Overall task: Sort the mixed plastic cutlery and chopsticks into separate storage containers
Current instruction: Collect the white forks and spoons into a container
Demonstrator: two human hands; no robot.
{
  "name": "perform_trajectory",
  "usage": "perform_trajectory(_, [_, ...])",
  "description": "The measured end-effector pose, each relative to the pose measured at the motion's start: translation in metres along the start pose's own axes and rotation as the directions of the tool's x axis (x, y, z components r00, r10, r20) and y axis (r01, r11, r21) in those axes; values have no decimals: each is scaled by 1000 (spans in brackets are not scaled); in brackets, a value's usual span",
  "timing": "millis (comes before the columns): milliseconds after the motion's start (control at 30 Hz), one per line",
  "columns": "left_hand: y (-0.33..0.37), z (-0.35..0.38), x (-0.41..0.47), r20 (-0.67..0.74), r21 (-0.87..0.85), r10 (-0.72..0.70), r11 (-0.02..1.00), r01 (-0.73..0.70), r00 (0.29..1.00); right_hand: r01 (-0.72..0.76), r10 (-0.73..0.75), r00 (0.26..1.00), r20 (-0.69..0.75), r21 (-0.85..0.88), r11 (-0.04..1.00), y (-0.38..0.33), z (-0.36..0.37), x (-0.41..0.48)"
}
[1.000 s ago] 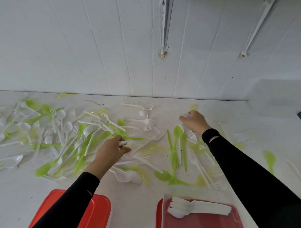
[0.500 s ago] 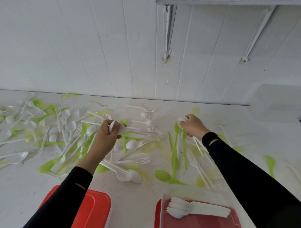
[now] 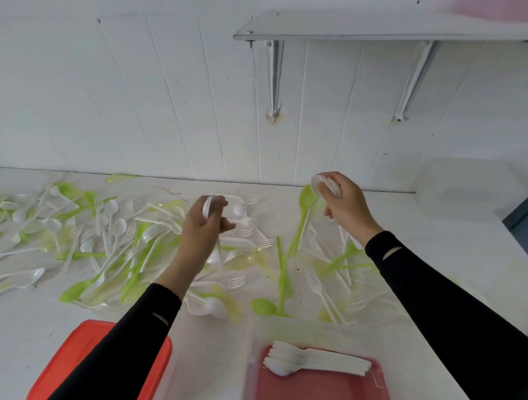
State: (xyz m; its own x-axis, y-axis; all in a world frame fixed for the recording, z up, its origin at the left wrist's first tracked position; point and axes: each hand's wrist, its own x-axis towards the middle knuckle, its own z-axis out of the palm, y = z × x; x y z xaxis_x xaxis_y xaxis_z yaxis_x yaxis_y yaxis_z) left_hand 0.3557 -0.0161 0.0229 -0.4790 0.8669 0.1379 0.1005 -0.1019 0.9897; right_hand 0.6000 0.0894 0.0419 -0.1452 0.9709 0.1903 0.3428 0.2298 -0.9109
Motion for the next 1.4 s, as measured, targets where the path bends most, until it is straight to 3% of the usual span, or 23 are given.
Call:
perform_trajectory(233, [13, 95, -13, 284, 276, 58, 951, -139, 957, 72, -75, 996, 46, 47, 996, -5, -40, -20])
perform_trajectory(400, [19, 157, -27, 367, 203, 10, 975, -90, 930, 29, -34, 998, 49, 96, 995, 4, -60, -33])
perform_trajectory(567, [14, 190, -40, 430, 102, -56, 995, 13, 901, -142, 106, 986, 127, 318, 937, 25, -79, -51])
perform_trajectory(700, [4, 206, -55, 499, 52, -95, 995, 80, 861, -261, 220, 963, 156, 338, 904, 36, -84, -57])
perform_trajectory(833, [-8, 213, -62, 451, 10, -108, 993, 116, 886, -390, 331, 920, 211, 390, 834, 42, -85, -63])
perform_trajectory(967, [-13, 210, -58, 328, -55, -166, 979, 194, 930, -374, 305, 919, 248, 308, 875, 45, -86, -62])
perform_trajectory(1100, [-6, 206, -55, 280, -239, -183, 938, 253, 942, -312, 285, 949, 134, 273, 910, 56, -92, -57])
perform_trajectory(1200, [-5, 204, -53, 256, -332, -173, 908, 254, 951, -381, 371, 924, 88, 272, 884, 60, -96, -50])
perform_trajectory(1300, [-6, 206, -54, 255, -317, -177, 913, 255, 951, -495, 476, 868, 140, 308, 813, 60, -98, -46])
perform_trajectory(1400, [-6, 209, -56, 298, -232, -176, 940, 250, 938, -477, 444, 877, 185, 228, 848, 59, -95, -51])
